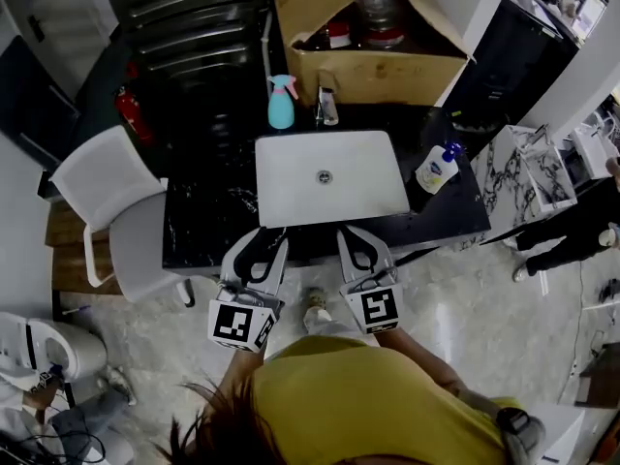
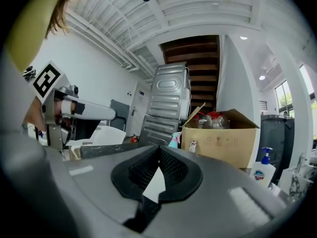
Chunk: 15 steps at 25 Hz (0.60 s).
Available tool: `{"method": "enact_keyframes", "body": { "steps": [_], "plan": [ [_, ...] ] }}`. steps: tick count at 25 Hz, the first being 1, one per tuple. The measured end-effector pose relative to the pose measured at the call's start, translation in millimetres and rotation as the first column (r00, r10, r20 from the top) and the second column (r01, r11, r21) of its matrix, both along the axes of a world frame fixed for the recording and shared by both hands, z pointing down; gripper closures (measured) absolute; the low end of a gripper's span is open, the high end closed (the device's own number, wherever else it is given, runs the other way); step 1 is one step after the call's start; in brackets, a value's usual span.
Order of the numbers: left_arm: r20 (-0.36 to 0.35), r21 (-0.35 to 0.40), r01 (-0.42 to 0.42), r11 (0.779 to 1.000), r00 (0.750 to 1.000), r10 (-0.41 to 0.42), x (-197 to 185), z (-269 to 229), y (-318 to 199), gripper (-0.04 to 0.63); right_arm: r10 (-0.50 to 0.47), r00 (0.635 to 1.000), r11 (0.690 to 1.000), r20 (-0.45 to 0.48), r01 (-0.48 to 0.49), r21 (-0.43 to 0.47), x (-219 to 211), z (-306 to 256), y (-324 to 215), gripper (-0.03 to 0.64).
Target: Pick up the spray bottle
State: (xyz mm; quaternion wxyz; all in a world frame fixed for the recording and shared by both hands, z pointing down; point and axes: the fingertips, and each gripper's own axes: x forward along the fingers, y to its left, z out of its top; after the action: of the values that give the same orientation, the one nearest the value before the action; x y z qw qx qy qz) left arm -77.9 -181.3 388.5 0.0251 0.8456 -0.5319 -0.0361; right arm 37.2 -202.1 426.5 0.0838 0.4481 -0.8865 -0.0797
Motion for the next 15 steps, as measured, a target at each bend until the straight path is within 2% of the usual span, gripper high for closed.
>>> {"method": "enact_keyframes", "body": {
  "steps": [7, 15],
  "plan": [
    [0.009, -0.007, 0.037, 0.999, 0.999, -0.037, 6.7, 10.1, -81.2, 0.433, -0.058, 0.998, 0.998, -0.001, 0.058, -0.011, 0.6, 5.8, -82.1, 0.615],
    [0.023, -0.033, 0.057, 0.998, 0.998, -0.056, 3.9, 19.1, -132.8, 0.399, -0.066, 0.998, 0.997, 0.012, 0.067, -0.028, -3.2, 11.5, -123.8, 0.615]
  ]
}}
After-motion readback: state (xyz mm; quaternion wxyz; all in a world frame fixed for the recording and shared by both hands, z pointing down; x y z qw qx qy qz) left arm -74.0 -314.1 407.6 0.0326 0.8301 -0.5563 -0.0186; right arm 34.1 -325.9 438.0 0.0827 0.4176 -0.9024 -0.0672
